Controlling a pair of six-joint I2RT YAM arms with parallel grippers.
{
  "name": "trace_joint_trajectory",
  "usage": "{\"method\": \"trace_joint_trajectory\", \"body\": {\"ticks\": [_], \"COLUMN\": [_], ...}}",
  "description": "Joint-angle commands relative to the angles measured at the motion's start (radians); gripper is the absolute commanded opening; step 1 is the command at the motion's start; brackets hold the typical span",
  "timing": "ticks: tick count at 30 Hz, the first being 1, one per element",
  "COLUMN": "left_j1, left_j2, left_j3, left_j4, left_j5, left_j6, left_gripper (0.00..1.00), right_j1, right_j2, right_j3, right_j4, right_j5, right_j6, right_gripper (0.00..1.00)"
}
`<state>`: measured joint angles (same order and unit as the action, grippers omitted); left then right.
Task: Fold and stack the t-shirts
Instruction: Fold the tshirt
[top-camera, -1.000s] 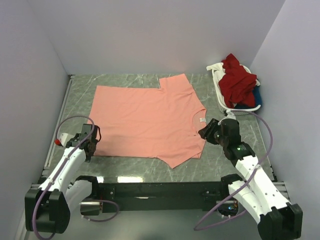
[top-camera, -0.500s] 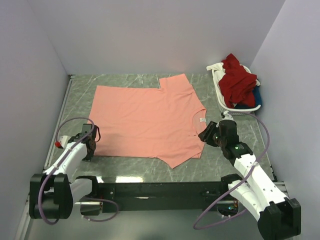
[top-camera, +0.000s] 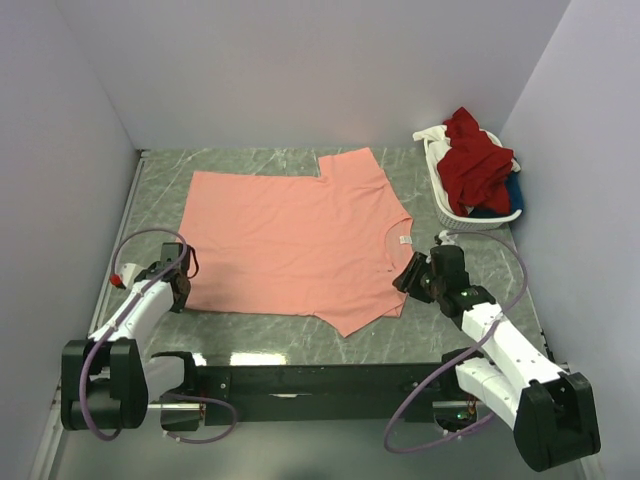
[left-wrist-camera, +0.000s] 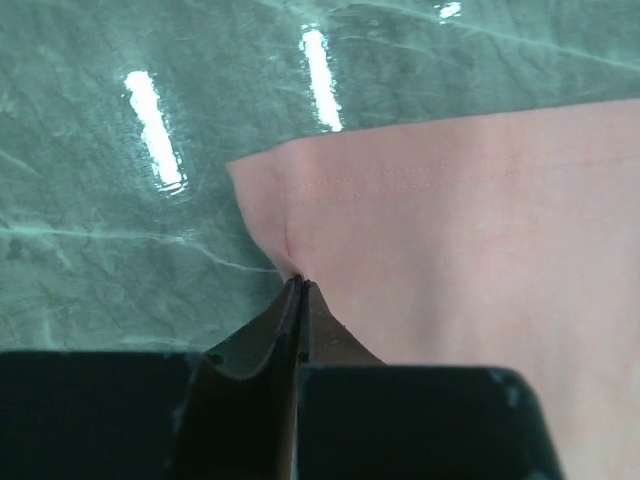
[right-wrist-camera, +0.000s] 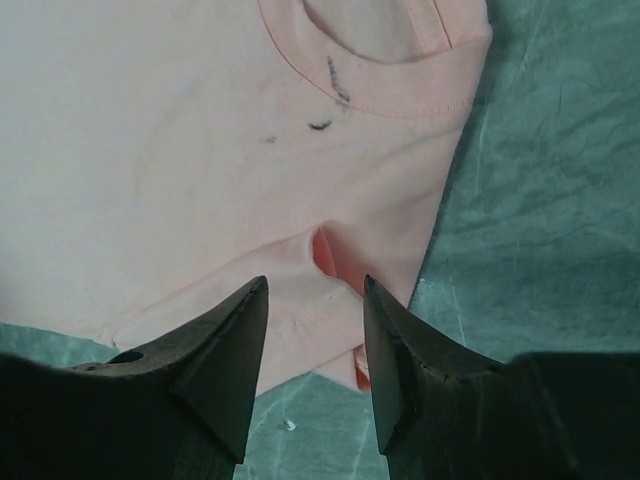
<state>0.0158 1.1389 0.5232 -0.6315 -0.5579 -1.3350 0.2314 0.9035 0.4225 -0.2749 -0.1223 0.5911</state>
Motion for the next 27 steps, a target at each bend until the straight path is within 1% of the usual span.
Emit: {"method": "trace_joint_trajectory", "body": {"ticks": [1,11,19,27], "left_j1": [0.006,0.004,0.004,0.004], "left_j2": [-0.042,-0.061,-0.067,-0.051], "left_j3": [0.028,0.035,0.024,0.018], "left_j4": [0.033,0.053,0.075,0.093], "left_j5": [0.01,0.041,0.059,0.078], "left_j6": [0.046,0.089,0.105,0.115], "left_gripper": [0.04,0.01,0.01,0.01], "right_j1": [0.002,0.003,0.008,0.014], "right_j2": [0.006,-0.061,-0.041,-0.054], "right_j3": [-0.027,-0.1,-0.14,-0.145], "right_j4": [0.055,0.051,0.082,0.082], "right_j5": [-0.011,0.026,0.03,0.05], "right_j6": [0.03,0.111,0.139,0.148], "right_gripper": [0.5,0.49,0.43,0.41]}}
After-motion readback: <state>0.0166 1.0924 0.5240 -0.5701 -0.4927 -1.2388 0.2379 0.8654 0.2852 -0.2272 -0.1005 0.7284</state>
